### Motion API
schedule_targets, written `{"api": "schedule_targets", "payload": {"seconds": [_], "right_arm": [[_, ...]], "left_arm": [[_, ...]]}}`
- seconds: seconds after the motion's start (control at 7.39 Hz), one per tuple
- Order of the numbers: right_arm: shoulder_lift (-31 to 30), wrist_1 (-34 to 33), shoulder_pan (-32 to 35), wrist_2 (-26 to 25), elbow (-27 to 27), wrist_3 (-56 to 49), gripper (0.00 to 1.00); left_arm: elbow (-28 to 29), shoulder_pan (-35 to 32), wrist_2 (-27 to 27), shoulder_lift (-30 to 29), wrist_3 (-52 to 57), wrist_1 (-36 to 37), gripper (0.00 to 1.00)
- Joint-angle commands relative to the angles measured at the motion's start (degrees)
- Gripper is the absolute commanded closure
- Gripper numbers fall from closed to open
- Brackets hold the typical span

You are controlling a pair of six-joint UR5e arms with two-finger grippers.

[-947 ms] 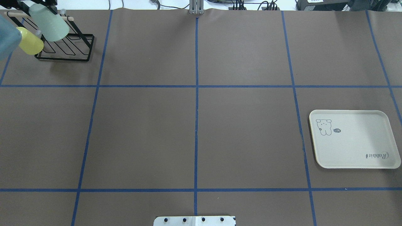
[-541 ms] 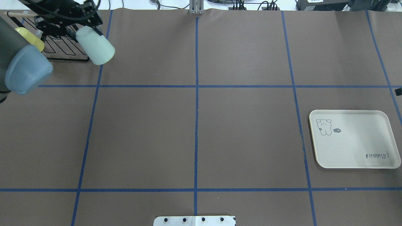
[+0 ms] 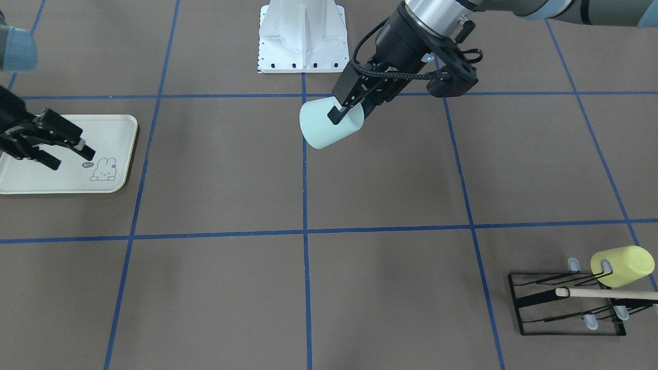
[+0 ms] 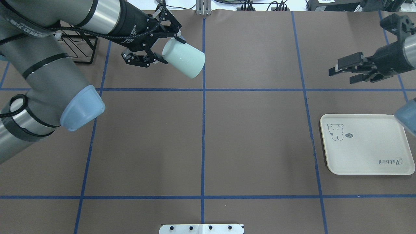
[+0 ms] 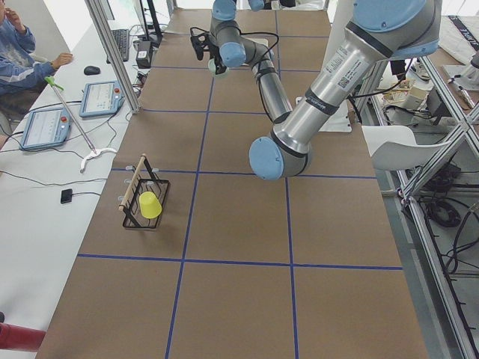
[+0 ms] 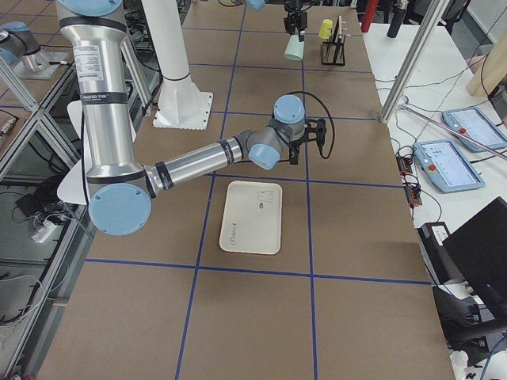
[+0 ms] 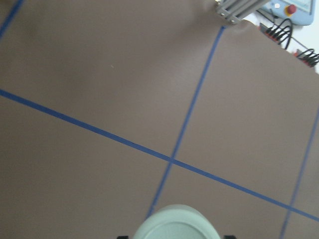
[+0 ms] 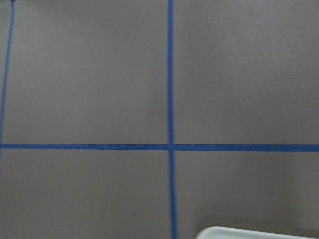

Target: Left arm grabs green cup and hands to right arm on tray

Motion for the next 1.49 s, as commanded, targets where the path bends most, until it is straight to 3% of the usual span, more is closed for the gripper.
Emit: {"api": "schedule_targets", "payload": {"seconds": [0.0, 0.14, 0.27, 0.54, 0.81, 0.95, 1.22, 1.35], "right_arm": [[2.9, 13.7, -4.3, 0.0, 0.8, 19.5, 0.0], [3.6, 20.4, -6.4, -0.2, 0.9, 25.7, 0.0], [6.7, 23.1, -7.6, -0.5, 0.6, 31.2, 0.0], [13.1, 23.2, -8.9, -0.7, 0.2, 33.6, 0.01], [17.0, 23.3, -9.4, -0.7, 0.2, 38.6, 0.02], [17.9, 24.3, -10.3, -1.4, 0.2, 39.0, 0.02], [17.3, 35.0, -18.7, -14.8, 0.0, 48.6, 0.04], [17.7, 35.3, -20.4, -16.0, -0.1, 48.8, 0.05]], "left_arm": [[7.7, 0.6, 3.0, 0.3, -21.4, -24.6, 1.0], [10.5, 0.6, 6.4, 0.2, -30.4, -33.6, 1.0], [13.3, 0.6, 7.1, 0.3, -37.2, -42.5, 1.0], [15.0, 0.6, 7.0, 2.0, -40.8, -51.0, 1.0], [16.0, 0.9, 7.1, 7.6, -46.2, -65.8, 1.0], [15.9, 0.8, 7.2, 7.5, -49.1, -66.6, 1.0], [15.6, 0.8, 7.3, 7.6, -54.8, -70.4, 1.0], [15.5, 0.8, 7.3, 7.6, -55.4, -70.4, 1.0]]}}
